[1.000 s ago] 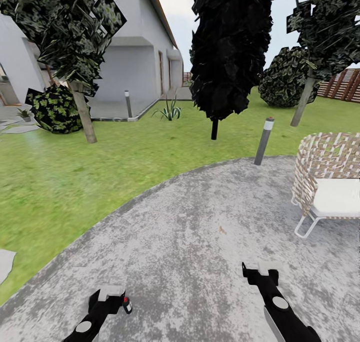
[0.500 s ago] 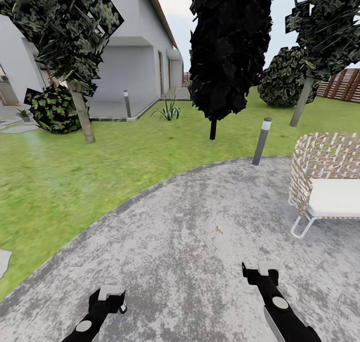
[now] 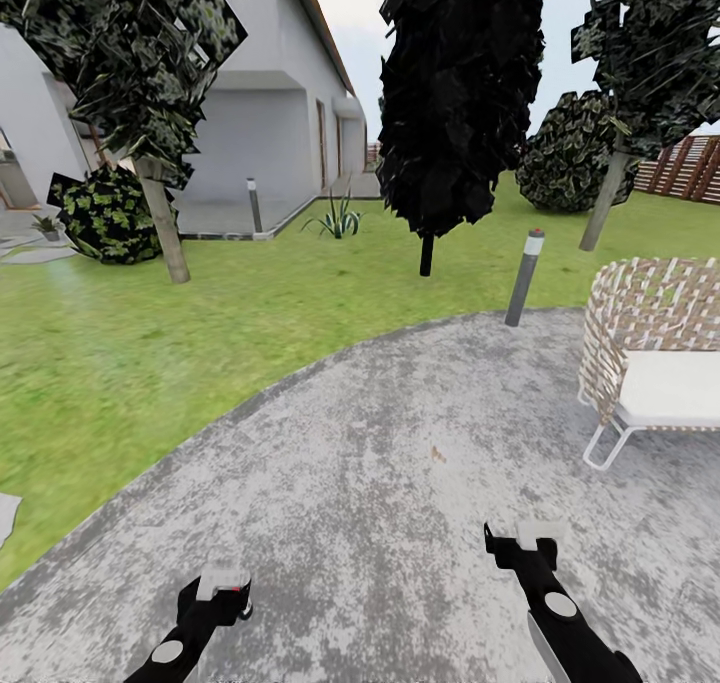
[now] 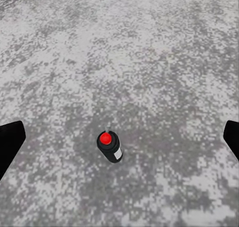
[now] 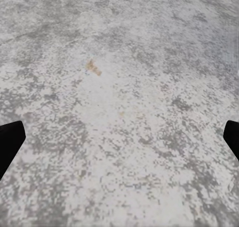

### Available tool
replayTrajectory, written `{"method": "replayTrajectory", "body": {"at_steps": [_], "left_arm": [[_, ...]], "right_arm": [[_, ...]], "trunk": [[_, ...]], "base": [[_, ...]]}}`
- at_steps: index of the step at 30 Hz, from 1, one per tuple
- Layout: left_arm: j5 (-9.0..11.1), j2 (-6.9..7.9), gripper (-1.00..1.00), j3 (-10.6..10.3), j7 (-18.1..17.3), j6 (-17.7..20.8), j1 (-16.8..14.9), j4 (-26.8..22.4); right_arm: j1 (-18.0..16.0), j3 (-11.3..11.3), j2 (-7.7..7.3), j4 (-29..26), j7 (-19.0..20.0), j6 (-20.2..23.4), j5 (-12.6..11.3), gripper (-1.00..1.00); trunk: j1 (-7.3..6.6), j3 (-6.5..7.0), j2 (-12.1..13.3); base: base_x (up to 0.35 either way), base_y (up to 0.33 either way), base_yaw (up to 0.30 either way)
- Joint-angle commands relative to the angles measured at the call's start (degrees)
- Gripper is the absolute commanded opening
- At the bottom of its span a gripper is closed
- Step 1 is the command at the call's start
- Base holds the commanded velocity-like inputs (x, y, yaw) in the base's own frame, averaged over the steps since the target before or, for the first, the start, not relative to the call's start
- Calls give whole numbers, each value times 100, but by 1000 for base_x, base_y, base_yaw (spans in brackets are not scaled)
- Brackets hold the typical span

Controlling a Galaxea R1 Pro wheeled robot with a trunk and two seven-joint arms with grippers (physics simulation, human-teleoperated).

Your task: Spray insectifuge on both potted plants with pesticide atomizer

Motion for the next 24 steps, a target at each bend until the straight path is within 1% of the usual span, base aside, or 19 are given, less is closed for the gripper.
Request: {"method": "replayTrajectory", "body": {"at_steps": [1, 20, 24], "left_arm": [[-20, 1, 100, -3, 9, -20, -2, 5], [-20, 2, 100, -5, 9, -20, -3, 10], [-18, -6, 100, -15, 9, -20, -35, -59]], "right_arm": [[-3, 3, 0, 3, -15, -17, 1, 100], [-2, 3, 0, 3, -15, -16, 1, 100], [-3, -4, 0, -3, -15, -18, 1, 100]], "trunk": [[22, -27, -44], [439, -526, -806], [527, -634, -966]], "base": [[0, 0, 0], [0, 0, 0], [0, 0, 0]]}}
